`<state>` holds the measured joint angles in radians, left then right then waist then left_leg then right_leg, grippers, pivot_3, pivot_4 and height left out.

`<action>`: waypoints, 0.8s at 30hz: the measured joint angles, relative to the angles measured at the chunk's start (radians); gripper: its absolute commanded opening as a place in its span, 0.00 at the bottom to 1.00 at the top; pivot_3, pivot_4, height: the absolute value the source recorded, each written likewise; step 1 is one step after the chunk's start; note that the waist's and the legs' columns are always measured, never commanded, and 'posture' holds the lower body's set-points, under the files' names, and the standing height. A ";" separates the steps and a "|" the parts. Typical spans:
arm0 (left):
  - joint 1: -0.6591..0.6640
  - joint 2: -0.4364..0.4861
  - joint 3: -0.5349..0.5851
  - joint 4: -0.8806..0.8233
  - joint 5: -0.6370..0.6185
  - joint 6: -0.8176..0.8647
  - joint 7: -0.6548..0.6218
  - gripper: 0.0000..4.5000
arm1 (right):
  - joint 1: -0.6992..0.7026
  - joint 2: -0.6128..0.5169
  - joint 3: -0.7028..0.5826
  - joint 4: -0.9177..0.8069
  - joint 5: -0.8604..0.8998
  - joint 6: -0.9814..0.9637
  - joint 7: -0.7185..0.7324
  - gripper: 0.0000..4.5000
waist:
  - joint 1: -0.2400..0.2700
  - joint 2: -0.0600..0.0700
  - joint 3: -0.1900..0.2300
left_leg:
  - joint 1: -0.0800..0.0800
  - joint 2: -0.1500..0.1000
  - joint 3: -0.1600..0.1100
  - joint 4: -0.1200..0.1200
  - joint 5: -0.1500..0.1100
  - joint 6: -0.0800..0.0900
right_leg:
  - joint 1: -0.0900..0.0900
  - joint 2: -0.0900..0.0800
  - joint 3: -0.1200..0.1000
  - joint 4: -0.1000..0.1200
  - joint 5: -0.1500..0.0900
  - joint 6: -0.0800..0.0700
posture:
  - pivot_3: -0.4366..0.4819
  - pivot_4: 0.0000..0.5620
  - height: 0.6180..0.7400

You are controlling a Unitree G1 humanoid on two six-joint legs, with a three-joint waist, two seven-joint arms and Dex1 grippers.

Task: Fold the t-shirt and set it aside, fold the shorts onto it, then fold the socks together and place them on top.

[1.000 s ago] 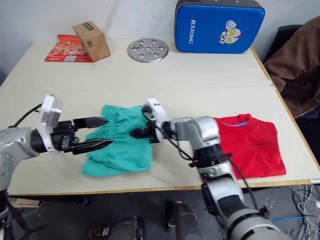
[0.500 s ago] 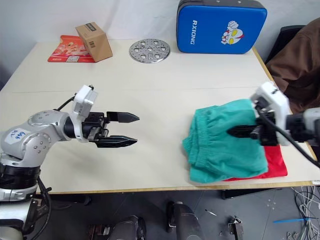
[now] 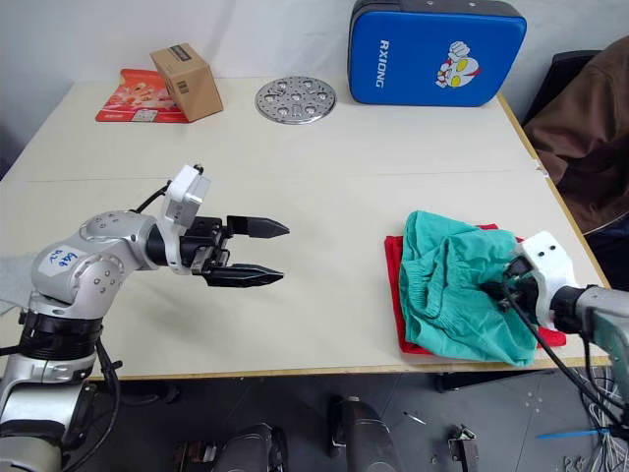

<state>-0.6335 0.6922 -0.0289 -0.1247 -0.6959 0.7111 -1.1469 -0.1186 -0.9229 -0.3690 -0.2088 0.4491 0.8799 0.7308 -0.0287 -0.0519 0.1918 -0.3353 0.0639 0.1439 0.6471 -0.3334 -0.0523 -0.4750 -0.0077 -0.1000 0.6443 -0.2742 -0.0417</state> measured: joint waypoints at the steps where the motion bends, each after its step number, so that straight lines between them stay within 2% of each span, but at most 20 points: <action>1: 0.017 0.010 0.005 -0.003 0.003 0.000 0.002 1.00 | -0.001 0.000 -0.023 -0.006 0.000 -0.007 -0.008 0.47 | 0.000 0.001 0.000 | 0.000 0.000 0.000 0.000 0.000 0.000 | 0.000 0.000 0.000 0.000 0.000 0.000 | 0.48 0.27 1.00; 4: 0.065 0.044 0.033 -0.008 0.015 0.001 0.021 1.00 | -0.052 -0.003 -0.074 -0.002 -0.011 -0.051 -0.033 0.71 | -0.002 0.001 0.000 | 0.000 0.000 0.001 0.000 0.000 0.000 | 0.000 0.000 0.001 0.001 0.000 0.000 | 0.48 0.27 1.00; 8: 0.132 0.074 0.095 -0.021 0.028 -0.001 0.074 1.00 | -0.189 -0.003 -0.072 0.021 -0.021 -0.123 -0.066 0.99 | -0.003 0.001 0.001 | 0.001 0.000 0.001 0.000 0.000 0.000 | 0.000 0.001 0.001 0.001 0.000 0.000 | 0.48 0.27 1.00; 11: 0.216 0.091 0.158 -0.030 0.041 -0.003 0.128 1.00 | -0.277 0.027 -0.034 0.006 -0.008 -0.133 -0.074 0.99 | -0.003 0.001 0.001 | 0.001 0.001 0.001 -0.001 0.000 0.000 | -0.002 0.001 0.001 0.001 0.001 -0.001 | 0.48 0.27 1.00; 15: 0.367 0.146 0.266 -0.065 0.073 -0.012 0.186 1.00 | -0.311 0.080 0.050 -0.032 0.027 -0.090 -0.081 0.99 | -0.001 0.001 0.001 | 0.001 0.001 0.001 0.000 0.000 0.000 | -0.005 0.000 0.001 0.001 0.004 -0.007 | 0.48 0.27 1.00; 18: 0.432 0.164 0.339 -0.052 0.130 -0.053 0.243 1.00 | -0.344 0.150 0.051 -0.126 0.189 -0.001 -0.055 0.99 | 0.000 0.002 0.001 | 0.001 0.001 0.000 0.000 0.000 0.001 | -0.005 0.000 0.001 0.001 0.005 -0.008 | 0.48 0.27 1.00; 21: 0.504 0.187 0.426 0.011 0.230 -0.114 0.340 1.00 | -0.347 0.160 0.080 -0.284 0.405 0.079 0.030 0.99 | 0.001 0.003 0.002 | 0.001 0.002 -0.001 -0.001 -0.002 0.003 | -0.004 0.000 0.000 -0.001 0.005 -0.008 | 0.48 0.27 1.00; 24: 0.585 0.194 0.491 0.062 0.305 -0.165 0.402 1.00 | -0.310 0.158 0.127 -0.348 0.495 0.107 0.083 0.99 | 0.000 0.002 0.001 | 0.001 0.001 0.000 0.000 -0.004 0.006 | -0.004 -0.002 0.000 -0.001 0.005 -0.008 | 0.48 0.27 1.00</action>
<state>-0.0482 0.8863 0.4619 -0.0629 -0.3914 0.5457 -0.7451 -0.4282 -0.7650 -0.2415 -0.5567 0.9443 0.9873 0.8141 -0.0290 -0.0497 0.1931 -0.3343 0.0650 0.1441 0.6474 -0.3372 -0.0461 -0.4789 -0.0094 -0.1001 0.6429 -0.2694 -0.0501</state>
